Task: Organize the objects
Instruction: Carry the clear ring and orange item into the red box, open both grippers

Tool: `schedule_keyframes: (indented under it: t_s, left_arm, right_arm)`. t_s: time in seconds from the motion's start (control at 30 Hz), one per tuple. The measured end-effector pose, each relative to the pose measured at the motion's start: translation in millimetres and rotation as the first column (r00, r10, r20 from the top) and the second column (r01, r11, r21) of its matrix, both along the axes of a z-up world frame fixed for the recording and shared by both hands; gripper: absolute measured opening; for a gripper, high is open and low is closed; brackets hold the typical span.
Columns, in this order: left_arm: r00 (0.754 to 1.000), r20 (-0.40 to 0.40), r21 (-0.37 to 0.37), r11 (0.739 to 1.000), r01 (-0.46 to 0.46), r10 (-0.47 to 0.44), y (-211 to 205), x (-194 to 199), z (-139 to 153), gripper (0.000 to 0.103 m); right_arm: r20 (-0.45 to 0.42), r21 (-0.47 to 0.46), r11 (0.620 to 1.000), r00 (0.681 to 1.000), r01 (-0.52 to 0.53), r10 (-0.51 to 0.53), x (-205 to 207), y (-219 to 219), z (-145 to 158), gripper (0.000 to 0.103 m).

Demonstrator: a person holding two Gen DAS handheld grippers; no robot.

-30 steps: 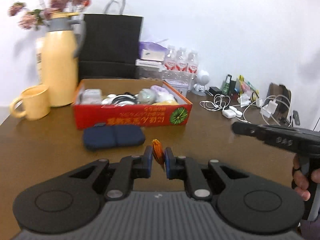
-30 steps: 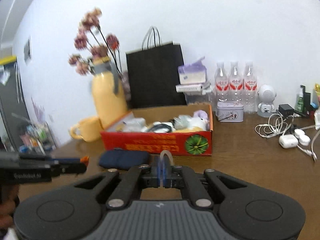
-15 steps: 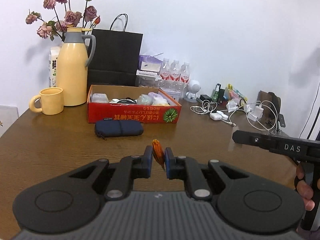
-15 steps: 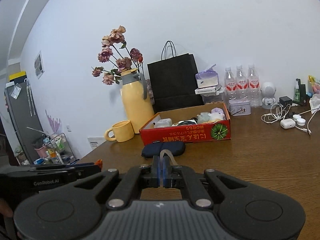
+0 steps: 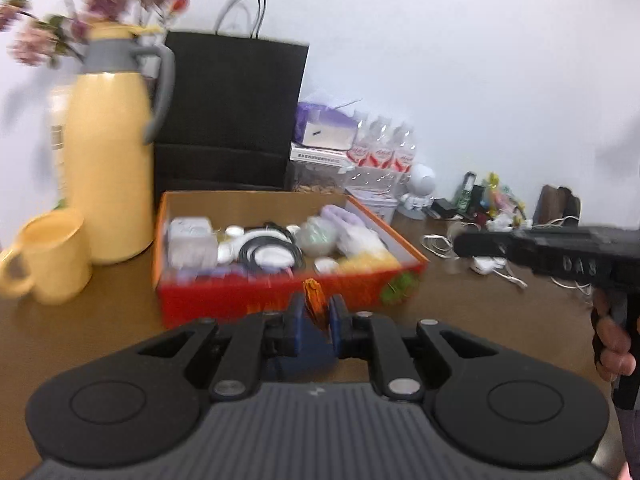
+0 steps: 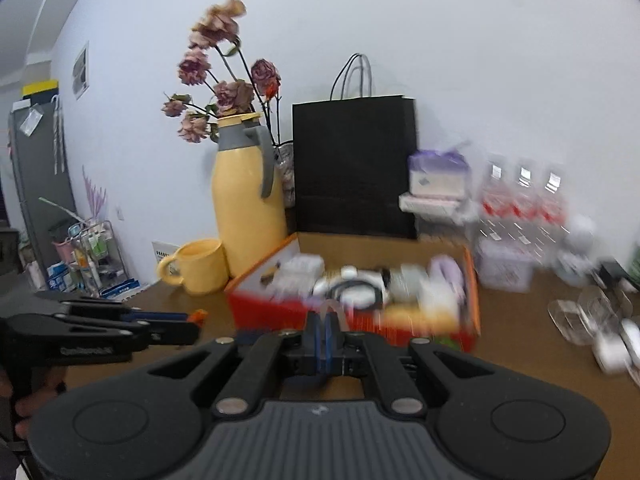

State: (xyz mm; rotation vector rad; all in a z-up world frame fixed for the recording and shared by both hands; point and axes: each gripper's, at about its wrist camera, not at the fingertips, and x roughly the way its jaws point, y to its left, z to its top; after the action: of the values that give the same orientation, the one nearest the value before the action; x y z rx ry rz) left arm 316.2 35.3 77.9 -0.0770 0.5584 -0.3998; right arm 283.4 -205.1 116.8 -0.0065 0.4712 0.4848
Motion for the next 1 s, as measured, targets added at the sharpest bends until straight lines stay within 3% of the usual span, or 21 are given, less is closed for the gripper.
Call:
schedule_keyframes:
  t_s: [0.2,0.33,0.4,0.43,0.47,0.53,0.7,0.83,0.9,1.0]
  left_arm:
    - [0.990,-0.142,0.006,1.000,-0.020,0.021,-26,132,-18,0.014]
    - [0.985,-0.165,0.067,0.997,-0.043,0.054,-41,182,-43,0.015]
    - [0.970,-0.229,0.044,0.996,-0.079,0.087,-36,203,-58,0.016]
    - [0.963,-0.259,0.014,0.997,-0.078,0.079,-32,211,-64,0.023]
    - [0.959,-0.274,-0.007,0.997,-0.073,0.068,-30,214,-67,0.038]
    - [0.963,-0.262,-0.017,0.997,-0.074,0.067,-25,212,-69,0.043]
    - [0.968,-0.233,-0.019,0.994,-0.106,0.099,-15,195,-48,0.044]
    - [0.980,-0.163,-0.007,0.993,-0.118,0.116,-7,158,-16,0.050]
    - [0.986,-0.123,0.001,0.993,-0.116,0.115,-3,127,-2,0.059]
    - [0.995,-0.054,-0.007,0.996,-0.087,0.087,5,66,13,0.082]
  right_arm:
    - [-0.226,0.037,0.999,0.974,0.027,-0.018,162,20,-21,0.002]
    - [-0.341,0.049,0.998,0.940,0.032,-0.013,215,24,-55,0.002]
    - [-0.384,0.008,1.000,0.923,0.027,-0.021,229,30,-72,0.009]
    - [-0.393,-0.008,1.000,0.919,0.030,-0.030,233,31,-78,0.016]
    - [-0.395,-0.026,0.999,0.918,0.026,-0.034,235,32,-82,0.020]
    - [-0.385,-0.047,0.998,0.922,0.033,-0.049,233,30,-84,0.032]
    - [-0.347,-0.007,0.998,0.936,0.059,-0.057,219,16,-62,0.032]
    - [-0.306,0.020,0.997,0.950,0.077,-0.067,193,9,-33,0.036]
    - [-0.273,0.012,0.997,0.959,0.080,-0.074,173,8,-20,0.039]
    - [-0.218,-0.011,0.996,0.972,0.089,-0.090,127,7,-10,0.045]
